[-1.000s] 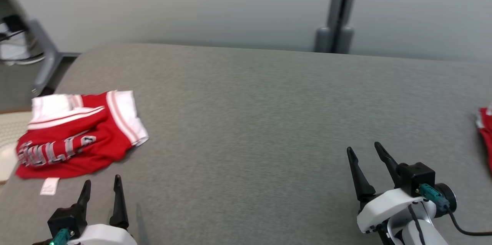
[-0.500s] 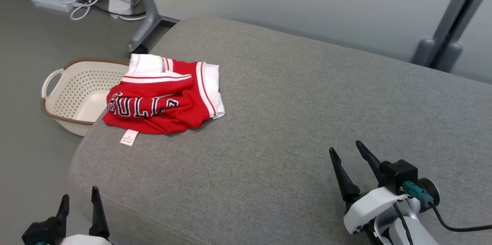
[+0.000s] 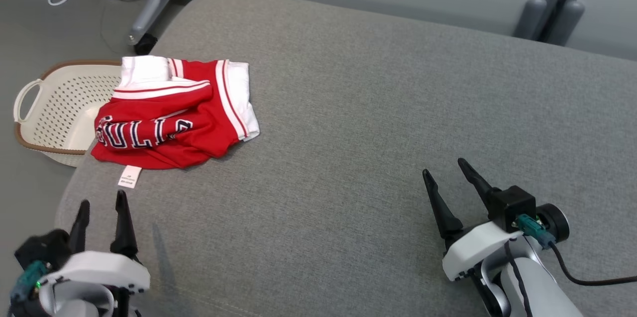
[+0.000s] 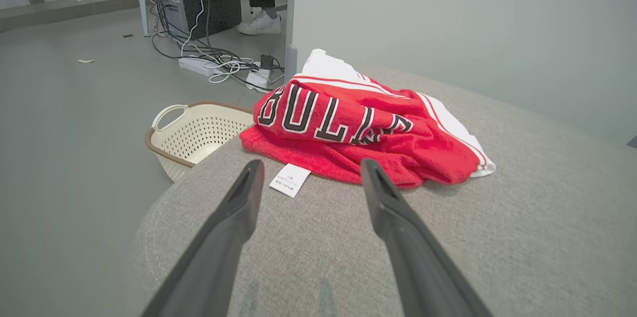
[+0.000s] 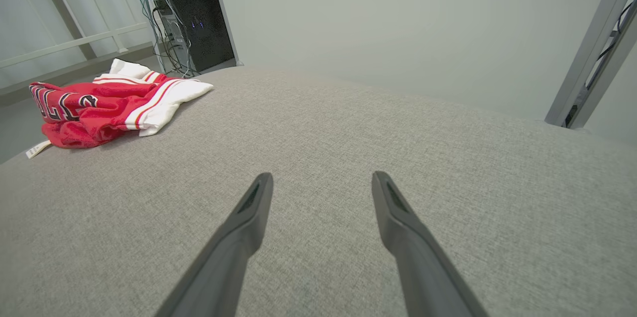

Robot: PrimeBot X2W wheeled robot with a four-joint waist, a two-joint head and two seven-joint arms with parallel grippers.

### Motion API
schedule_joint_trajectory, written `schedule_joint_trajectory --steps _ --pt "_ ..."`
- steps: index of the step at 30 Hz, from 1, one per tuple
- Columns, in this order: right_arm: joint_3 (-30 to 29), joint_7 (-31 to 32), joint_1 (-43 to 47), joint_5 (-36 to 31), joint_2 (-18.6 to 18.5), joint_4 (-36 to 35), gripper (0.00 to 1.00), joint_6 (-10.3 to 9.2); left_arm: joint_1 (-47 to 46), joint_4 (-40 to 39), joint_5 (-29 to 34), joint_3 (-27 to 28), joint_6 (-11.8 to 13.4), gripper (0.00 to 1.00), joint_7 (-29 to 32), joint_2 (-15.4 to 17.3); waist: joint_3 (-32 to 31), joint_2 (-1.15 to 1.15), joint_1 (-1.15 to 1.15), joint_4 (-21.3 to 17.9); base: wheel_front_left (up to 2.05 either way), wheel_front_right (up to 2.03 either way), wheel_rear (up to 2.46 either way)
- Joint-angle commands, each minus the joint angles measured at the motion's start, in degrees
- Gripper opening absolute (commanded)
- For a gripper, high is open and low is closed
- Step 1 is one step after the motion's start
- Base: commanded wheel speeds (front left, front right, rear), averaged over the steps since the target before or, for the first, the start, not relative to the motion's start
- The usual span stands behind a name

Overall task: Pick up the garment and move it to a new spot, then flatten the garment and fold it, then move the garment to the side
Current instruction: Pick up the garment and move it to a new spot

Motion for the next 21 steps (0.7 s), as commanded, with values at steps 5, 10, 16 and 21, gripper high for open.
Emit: schedule_joint_trajectory --steps 5,10,16,21 --pt "-0.37 -0.27 -3.61 -2.39 -0.44 -1.31 1.00 -0.02 -11.23 6.58 -0.15 -0.51 -1.40 1.00 0.00 4.70 6.58 0.00 0.00 -4.97 0.00 0.00 0.00" --pt "-0.16 -0.27 -5.21 -3.31 -0.45 -2.10 1.00 -0.02 -16.93 11.79 -0.80 -1.04 -1.66 1.00 0.00 8.25 8.95 0.00 0.00 -7.48 0.00 0.00 0.00" --pt "-1.65 -0.27 -6.15 -3.49 -0.40 -2.06 1.00 -0.02 -24.64 24.03 -2.81 -1.33 -1.73 1.00 1.07 12.93 11.60 0.00 0.00 -10.81 0.00 0.00 0.00" --pt "-2.53 -0.27 -5.16 -3.60 -0.50 -1.82 1.00 -0.02 -27.82 31.67 -2.12 -1.86 -0.09 1.00 2.69 15.62 12.74 0.00 0.00 -13.01 0.00 0.00 0.00"
